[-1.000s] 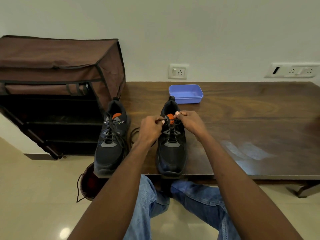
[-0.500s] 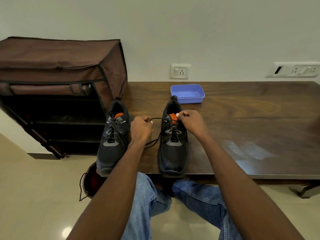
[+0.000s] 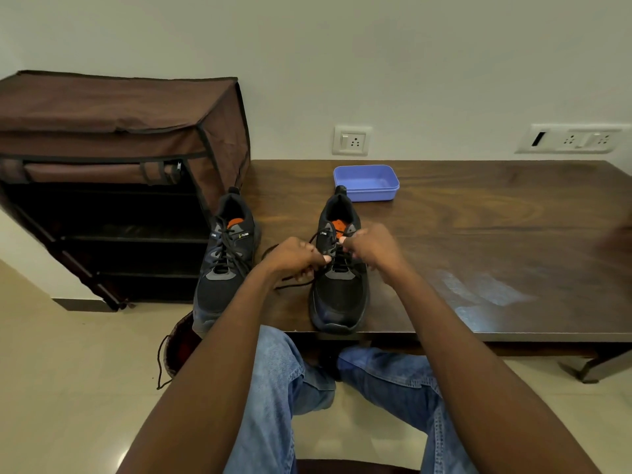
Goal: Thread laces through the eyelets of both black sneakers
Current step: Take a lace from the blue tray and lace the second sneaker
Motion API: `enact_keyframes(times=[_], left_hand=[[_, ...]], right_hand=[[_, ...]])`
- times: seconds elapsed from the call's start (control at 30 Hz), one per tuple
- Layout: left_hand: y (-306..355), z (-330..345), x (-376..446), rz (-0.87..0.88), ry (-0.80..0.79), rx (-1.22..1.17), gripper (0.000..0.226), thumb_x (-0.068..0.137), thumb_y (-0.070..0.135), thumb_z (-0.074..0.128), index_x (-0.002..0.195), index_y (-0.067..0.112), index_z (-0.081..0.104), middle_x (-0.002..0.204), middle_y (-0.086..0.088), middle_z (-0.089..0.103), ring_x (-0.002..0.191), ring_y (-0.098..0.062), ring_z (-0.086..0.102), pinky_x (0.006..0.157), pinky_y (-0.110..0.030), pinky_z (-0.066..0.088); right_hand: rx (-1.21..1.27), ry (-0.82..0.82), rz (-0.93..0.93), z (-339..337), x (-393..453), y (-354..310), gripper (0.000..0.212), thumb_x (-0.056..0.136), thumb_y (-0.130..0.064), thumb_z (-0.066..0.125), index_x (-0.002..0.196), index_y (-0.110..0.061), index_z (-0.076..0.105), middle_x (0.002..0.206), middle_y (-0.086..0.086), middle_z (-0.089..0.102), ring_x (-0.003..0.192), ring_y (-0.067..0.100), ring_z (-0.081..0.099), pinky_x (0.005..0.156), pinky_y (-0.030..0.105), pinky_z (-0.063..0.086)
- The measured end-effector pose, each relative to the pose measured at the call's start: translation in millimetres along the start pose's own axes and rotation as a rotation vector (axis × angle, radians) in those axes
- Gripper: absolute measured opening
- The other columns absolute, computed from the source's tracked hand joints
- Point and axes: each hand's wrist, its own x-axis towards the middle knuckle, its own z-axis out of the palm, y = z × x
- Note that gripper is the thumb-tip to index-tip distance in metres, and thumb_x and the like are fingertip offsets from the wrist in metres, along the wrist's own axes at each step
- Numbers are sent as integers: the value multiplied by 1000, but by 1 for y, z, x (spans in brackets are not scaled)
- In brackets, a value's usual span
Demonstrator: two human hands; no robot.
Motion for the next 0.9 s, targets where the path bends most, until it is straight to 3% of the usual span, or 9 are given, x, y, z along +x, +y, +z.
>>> enact_keyframes(times=[0.2,0.3,0.37,0.5,0.57,0.63,0.73,0.83,0.9], left_hand=[[11,-3,-16,-12,-253,-165,20,86,20,76,90,1,73,59,1,55,46,-7,41,38,-18,28],[9,-5,-16,-33,-314,-162,37,87,20,74,107,-11,68,61,0,55,44,-6,38,38,-17,27],[7,-6,-14,-35,-255,-177,35,88,23,73,105,-7,70,64,-1,56,45,-7,38,38,-18,27],[7,-9,-3,104,155,-410,16,91,15,66,106,13,72,91,-8,69,44,-7,41,35,-18,29],[11,-6,-3,203,115,-543,36,92,2,58,122,20,63,116,-3,71,47,-8,45,36,-18,33],[16,1,-6,258,-21,-580,51,90,-8,53,132,21,55,124,0,68,52,-11,49,37,-19,35],[21,9,-5,272,-54,-565,37,91,1,62,123,18,63,96,-2,72,50,-11,50,37,-19,35],[19,9,1,220,192,-640,7,91,12,68,97,12,71,63,1,61,43,-8,43,36,-19,33],[13,5,9,123,391,-678,7,92,14,69,93,7,69,59,2,57,41,-7,43,36,-19,33]], right_hand=[[47,-168,110,-4,-15,-7,19,82,-25,79,84,-13,64,66,0,55,50,8,43,39,19,32],[102,-191,127,-6,-16,-6,15,79,-19,79,86,-9,70,68,0,57,56,8,46,46,19,36],[303,-220,115,-10,-13,-6,18,81,-15,74,97,-6,71,76,2,65,63,10,55,58,22,45],[761,-347,36,-30,-13,-9,10,92,-12,62,94,-4,68,79,7,73,69,17,69,78,32,57],[834,-390,-11,-37,-15,-12,12,95,-12,59,93,-3,67,68,3,65,58,13,62,70,30,59],[842,-392,-60,-40,-15,-12,14,97,-14,58,95,-3,67,64,0,58,52,9,53,61,27,56],[921,-335,-100,-48,-8,-6,15,97,-14,58,98,-3,68,63,-3,53,49,7,43,54,23,47],[1022,-196,-102,-61,4,2,12,97,-11,56,93,-7,67,65,-4,53,49,7,40,50,22,40],[1022,-62,-67,-69,11,8,16,97,-8,50,93,-8,66,65,-3,53,50,7,40,48,20,37]])
